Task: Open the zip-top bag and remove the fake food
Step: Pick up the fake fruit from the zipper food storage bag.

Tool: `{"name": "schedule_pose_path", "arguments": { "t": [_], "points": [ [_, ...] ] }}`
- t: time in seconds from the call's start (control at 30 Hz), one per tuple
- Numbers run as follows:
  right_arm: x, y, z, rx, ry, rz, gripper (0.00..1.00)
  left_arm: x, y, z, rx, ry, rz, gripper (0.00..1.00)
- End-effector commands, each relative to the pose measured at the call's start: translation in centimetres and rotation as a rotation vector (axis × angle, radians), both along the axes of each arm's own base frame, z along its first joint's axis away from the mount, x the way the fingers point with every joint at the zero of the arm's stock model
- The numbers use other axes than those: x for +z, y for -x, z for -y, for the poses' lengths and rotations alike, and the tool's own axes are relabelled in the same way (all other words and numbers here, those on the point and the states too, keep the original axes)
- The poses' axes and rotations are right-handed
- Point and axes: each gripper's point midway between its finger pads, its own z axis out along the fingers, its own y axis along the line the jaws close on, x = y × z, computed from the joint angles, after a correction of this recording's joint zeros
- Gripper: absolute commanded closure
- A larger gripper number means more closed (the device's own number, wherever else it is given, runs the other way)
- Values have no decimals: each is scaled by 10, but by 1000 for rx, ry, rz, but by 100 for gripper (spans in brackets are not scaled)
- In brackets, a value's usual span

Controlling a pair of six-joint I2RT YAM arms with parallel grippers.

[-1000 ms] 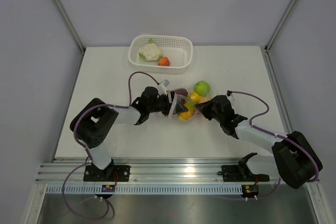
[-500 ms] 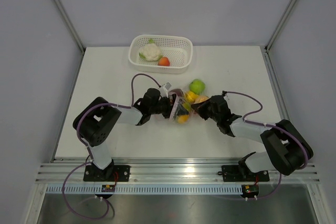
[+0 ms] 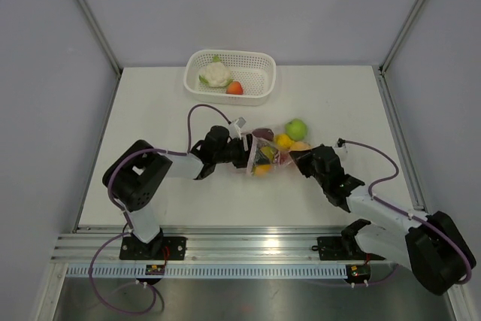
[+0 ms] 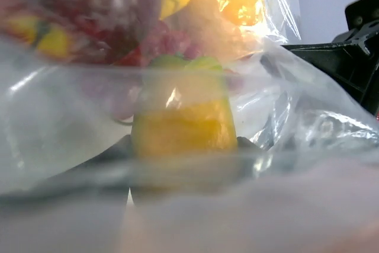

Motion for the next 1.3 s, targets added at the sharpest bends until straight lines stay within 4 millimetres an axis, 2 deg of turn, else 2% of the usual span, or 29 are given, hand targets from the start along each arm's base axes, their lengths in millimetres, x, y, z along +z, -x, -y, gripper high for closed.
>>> {"name": "schedule_pose_path", "arguments": {
  "t": [0.0,0.03,0.07,0.1,0.2,0.37,0.5,0.7,0.9,1.03,1.07,1.1,1.17,1.23,1.27],
  "points": [
    [10,2,41,-189,52,38,100,29,-12,0,-4,42,77,40],
    [7,7,48,-206,74,20,100,30,-15,-3,4,45,79,40],
    [16,9,54,-225,65,45,100,30,-15,-4,1,50,78,40],
    [7,15,64,-256,104,11,100,32,-17,-6,7,56,76,40],
    [9,22,79,-310,127,6,100,38,-19,-11,12,73,84,40],
    [6,24,87,-341,172,-32,100,44,-24,-20,37,53,117,40],
    [-4,21,79,-305,214,-76,100,50,-28,-27,64,40,158,40],
    [-9,10,47,-187,290,-93,100,55,-26,-20,35,92,150,40],
    [-11,5,22,-109,348,-88,83,57,-22,-13,3,140,112,40],
    [-10,6,26,-131,392,-105,75,54,-32,-20,58,59,132,40],
    [-11,7,30,-142,415,-111,75,46,-32,-25,63,10,121,40],
    [-8,7,30,-146,422,-104,75,51,-35,-26,72,1,134,40],
    [-7,8,35,-161,451,-106,77,43,-36,-32,89,-60,118,40],
    [-5,7,38,-179,467,-117,81,49,-45,-36,107,-109,150,40],
    [-8,9,41,-184,484,-136,81,42,-42,-42,114,-162,115,40]
  ]
}}
